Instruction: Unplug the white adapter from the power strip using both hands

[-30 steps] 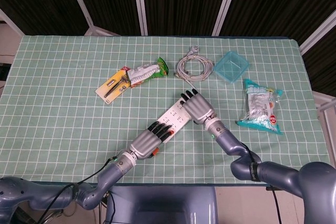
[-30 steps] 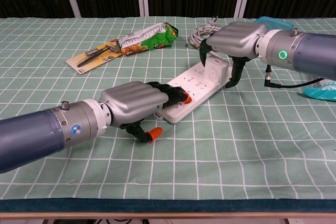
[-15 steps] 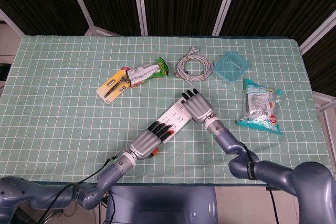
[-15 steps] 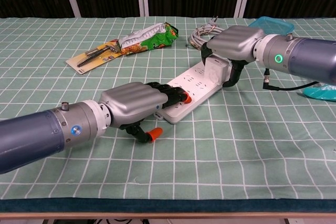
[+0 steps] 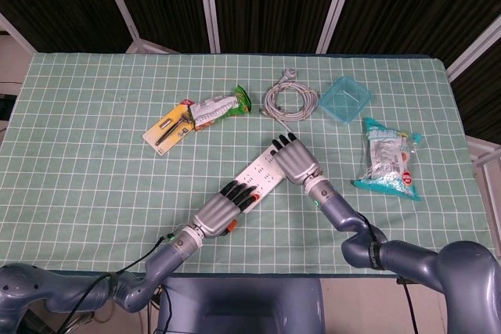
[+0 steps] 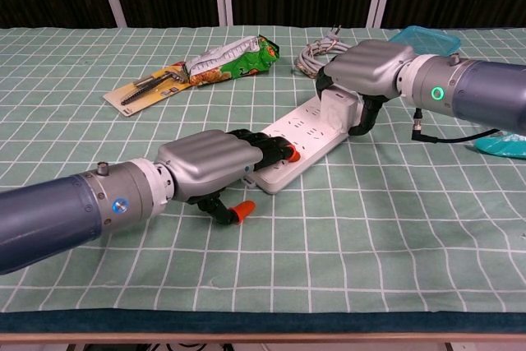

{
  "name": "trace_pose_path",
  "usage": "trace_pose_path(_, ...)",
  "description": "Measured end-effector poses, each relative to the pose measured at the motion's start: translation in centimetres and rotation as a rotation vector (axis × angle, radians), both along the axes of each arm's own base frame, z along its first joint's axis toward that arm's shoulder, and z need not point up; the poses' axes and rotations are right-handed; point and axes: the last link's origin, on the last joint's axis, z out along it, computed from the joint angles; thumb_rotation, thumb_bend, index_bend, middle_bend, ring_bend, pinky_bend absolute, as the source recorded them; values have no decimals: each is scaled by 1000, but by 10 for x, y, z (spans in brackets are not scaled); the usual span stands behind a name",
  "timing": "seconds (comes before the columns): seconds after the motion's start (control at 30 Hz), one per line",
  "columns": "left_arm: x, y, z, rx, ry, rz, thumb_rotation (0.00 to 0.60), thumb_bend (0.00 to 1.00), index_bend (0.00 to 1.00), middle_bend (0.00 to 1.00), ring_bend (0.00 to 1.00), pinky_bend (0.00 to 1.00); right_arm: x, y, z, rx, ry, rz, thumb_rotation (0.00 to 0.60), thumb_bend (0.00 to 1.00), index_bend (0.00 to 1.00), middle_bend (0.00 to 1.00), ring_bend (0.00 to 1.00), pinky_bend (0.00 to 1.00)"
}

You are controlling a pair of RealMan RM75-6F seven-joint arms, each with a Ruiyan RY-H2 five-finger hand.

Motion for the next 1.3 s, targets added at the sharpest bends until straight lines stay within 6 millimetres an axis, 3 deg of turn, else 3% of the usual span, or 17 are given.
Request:
trace_pose_path(0.37, 0, -2, -1, -3, 1, 2, 600, 468, 92, 55, 28, 124, 6, 6, 1, -2, -12, 14, 600, 655, 659, 234, 183, 227)
trace_pose_path(0.87, 1, -1, 3, 9, -10, 7, 600, 468, 92, 55, 28, 126, 19, 11, 24, -39, -43, 27, 600, 655, 666, 234, 183, 227)
trace_pose_path(1.07, 9, 5, 15, 46, -56, 18, 600, 467, 92, 55, 28, 126, 29, 14, 39, -74, -67, 48, 600, 656, 665, 234, 183, 227)
trace_pose_path(1.3, 20, 19, 45, 127, -149, 32, 600, 457, 92, 55, 28, 126, 35, 21, 62, -144, -84, 64, 600, 657, 653, 235, 183, 227)
